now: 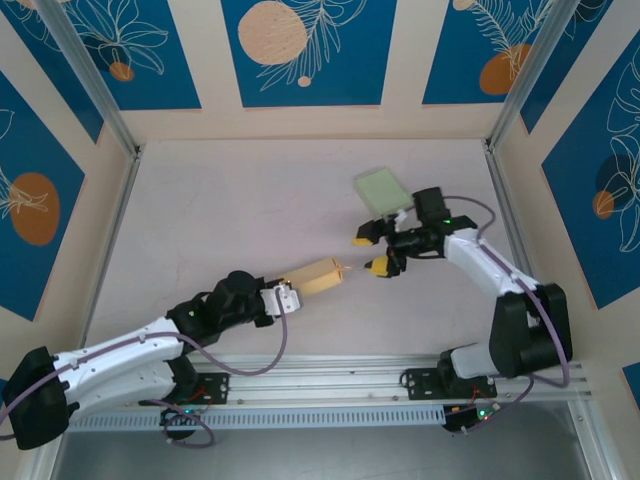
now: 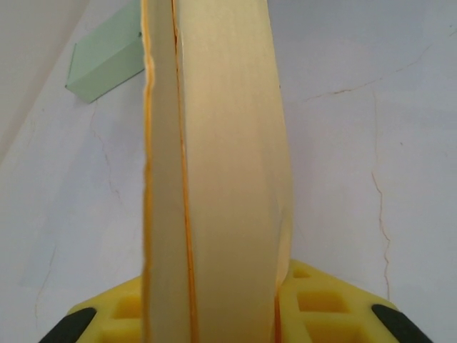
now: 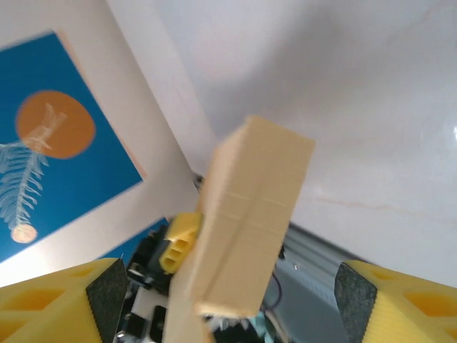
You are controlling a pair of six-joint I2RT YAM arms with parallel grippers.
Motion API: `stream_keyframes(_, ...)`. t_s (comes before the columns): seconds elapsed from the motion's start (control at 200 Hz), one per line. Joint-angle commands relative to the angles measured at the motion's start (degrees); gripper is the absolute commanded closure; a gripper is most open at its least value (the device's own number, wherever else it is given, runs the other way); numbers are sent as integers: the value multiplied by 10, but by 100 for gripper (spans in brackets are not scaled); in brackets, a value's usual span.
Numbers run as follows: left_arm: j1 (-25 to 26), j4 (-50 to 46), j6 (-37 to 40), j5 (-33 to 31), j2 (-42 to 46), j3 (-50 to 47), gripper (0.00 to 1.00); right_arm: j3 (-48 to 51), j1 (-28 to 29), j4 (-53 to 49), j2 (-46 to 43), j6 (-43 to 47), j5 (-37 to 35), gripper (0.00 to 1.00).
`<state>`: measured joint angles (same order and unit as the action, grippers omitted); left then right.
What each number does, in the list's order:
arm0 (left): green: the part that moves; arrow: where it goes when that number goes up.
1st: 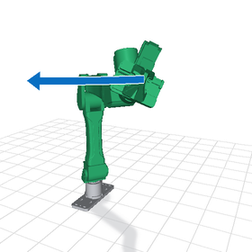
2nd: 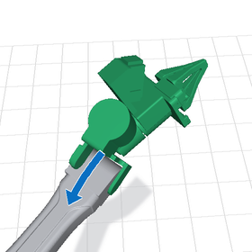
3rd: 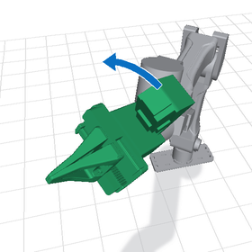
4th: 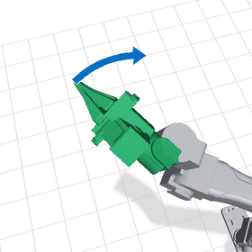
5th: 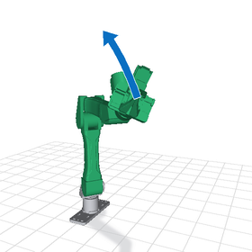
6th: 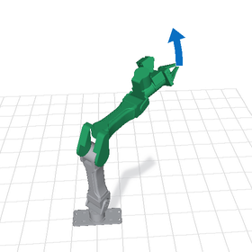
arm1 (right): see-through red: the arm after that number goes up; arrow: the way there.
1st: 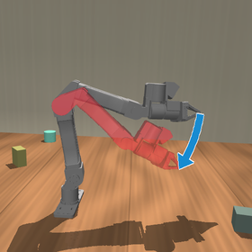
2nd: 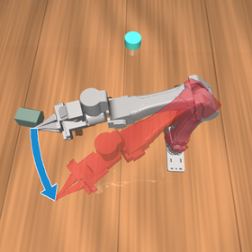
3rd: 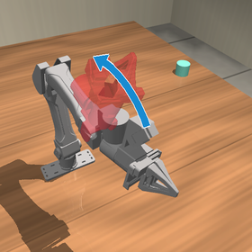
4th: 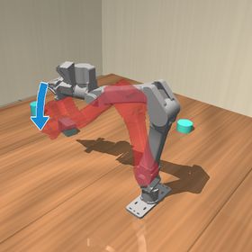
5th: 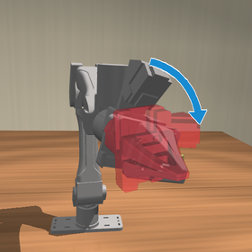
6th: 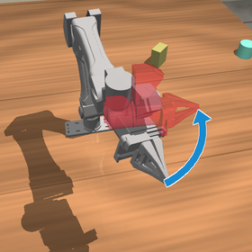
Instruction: Fold the paper box
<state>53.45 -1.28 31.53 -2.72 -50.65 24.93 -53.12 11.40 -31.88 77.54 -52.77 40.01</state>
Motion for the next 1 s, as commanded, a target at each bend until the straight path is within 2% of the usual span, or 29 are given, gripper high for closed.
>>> stream_keyframes(0.0,-9,-34,-28,28,5,27,95,-8,-20,-42,-59,47,-29,21)
stream_keyframes(0.09,-26,-70,-54,69,-8,54,96,-38,-11,-86,-91,117,-90,24)
stream_keyframes(0.195,-72,-118,-83,178,-57,99,95,-58,18,-110,-128,190,-179,26)
stream_keyframes(0.305,-112,-174,-78,270,-127,153,94,-63,65,-107,-162,249,-237,28)
stream_keyframes(0.355,-122,-194,-65,299,-151,171,89,-61,90,-103,-176,273,-268,28)
stream_keyframes(0.46,-140,-235,-35,328,-194,209,79,-55,141,-99,-188,312,-331,28)
stream_keyframes(0.63,-175,-256,7,366,-249,247,76,-16,211,-46,-168,353,-407,31)
stream_keyframes(0.775,-190,-267,28,374,-296,268,67,-1,217,-5,-126,375,-404,31)
stream_keyframes(0.995,-189,-229,45,368,-309,252,54,-22,221,-7,-66,418,-417,33)
